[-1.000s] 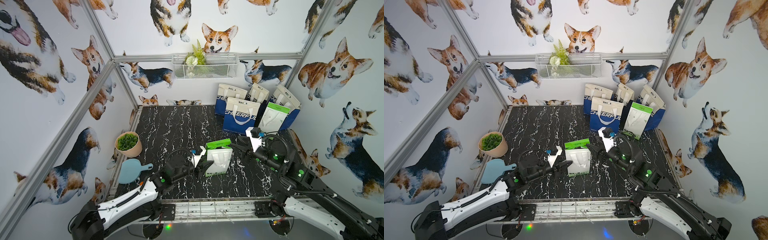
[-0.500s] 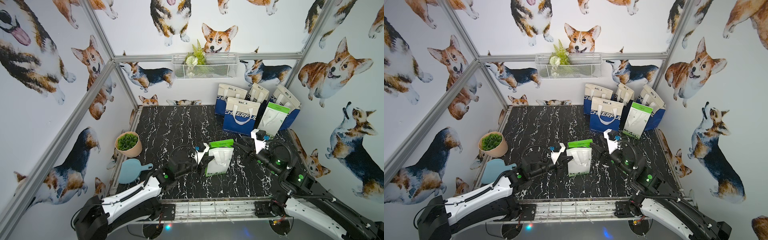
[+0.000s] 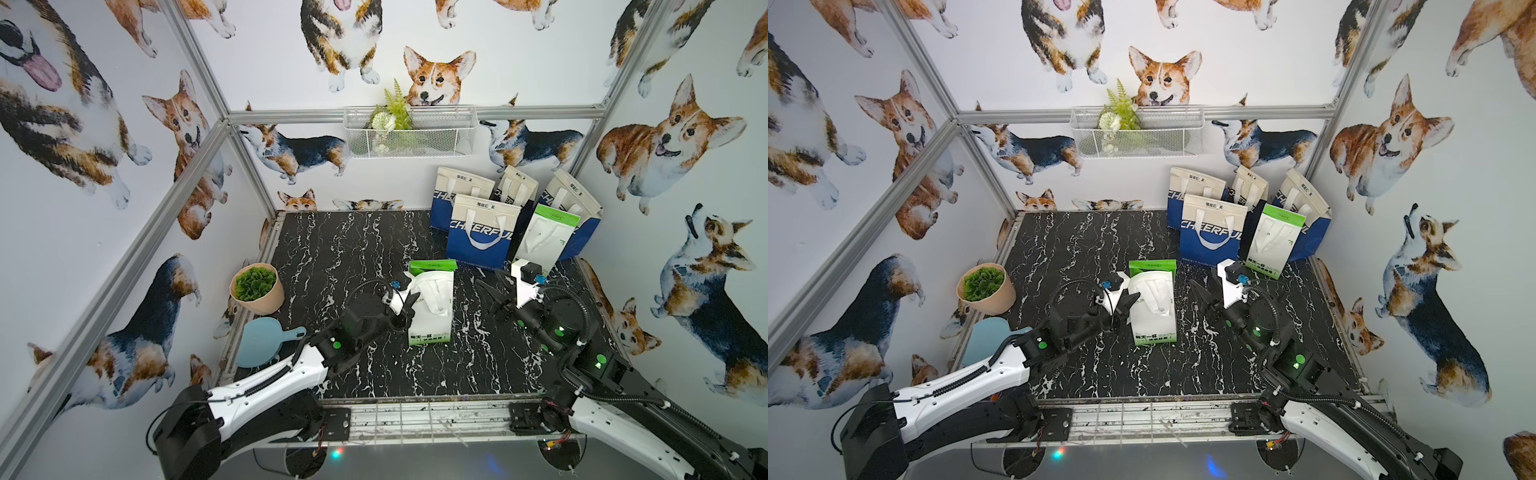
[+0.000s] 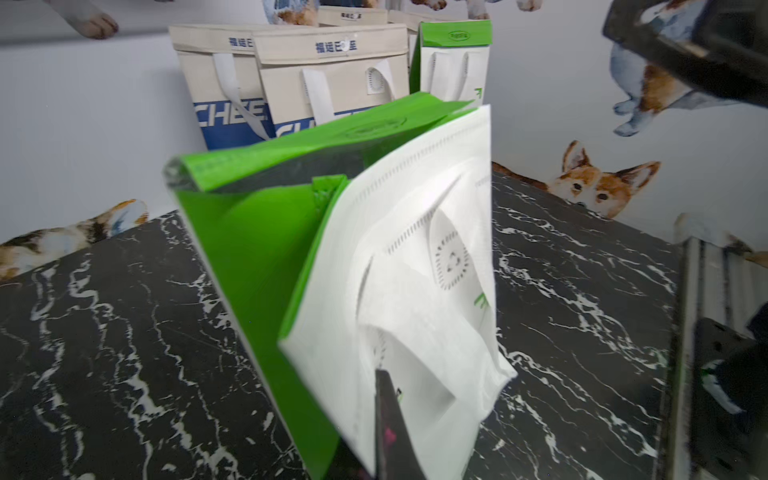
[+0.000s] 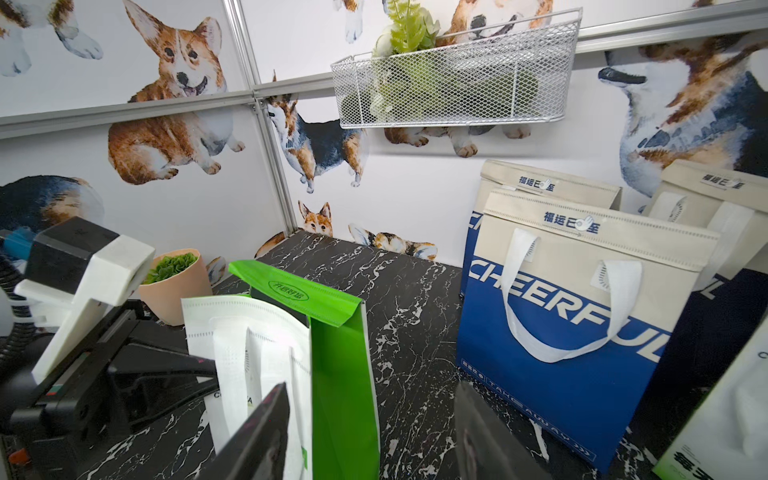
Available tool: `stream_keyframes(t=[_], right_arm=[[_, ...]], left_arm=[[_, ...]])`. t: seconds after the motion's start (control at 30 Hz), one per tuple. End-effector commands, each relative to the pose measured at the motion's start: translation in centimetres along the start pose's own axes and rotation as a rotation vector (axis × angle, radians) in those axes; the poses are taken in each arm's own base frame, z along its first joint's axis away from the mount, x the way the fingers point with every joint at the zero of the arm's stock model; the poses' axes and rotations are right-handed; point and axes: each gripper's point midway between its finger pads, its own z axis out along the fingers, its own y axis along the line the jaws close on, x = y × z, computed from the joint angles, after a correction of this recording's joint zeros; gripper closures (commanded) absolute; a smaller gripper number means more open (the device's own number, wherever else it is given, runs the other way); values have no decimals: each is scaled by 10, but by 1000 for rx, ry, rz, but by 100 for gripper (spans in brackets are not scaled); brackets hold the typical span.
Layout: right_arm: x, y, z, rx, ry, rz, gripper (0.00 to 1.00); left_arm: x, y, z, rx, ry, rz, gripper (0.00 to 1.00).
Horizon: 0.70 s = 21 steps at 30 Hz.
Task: Open the takeout bag
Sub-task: Move the takeout bag to the corner of the board.
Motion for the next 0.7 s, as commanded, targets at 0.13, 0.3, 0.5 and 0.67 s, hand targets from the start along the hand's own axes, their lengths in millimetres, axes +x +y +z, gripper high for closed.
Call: stream_keyframes(t=[0.13, 0.3, 0.5, 0.67], right_arm=[[-7, 0, 5, 7, -32, 0, 36], [-4, 1, 8, 7, -19, -4, 36], [-2, 2, 8, 0, -15, 5, 36], [2, 4, 12, -11, -2, 8, 36]], left_arm=[[-40, 60, 6, -293, -85, 160, 100], [-53, 99, 18, -329, -108, 125, 100], [-53, 163, 30, -419, -118, 108, 100], [-61, 219, 28, -437, -201, 29, 100]])
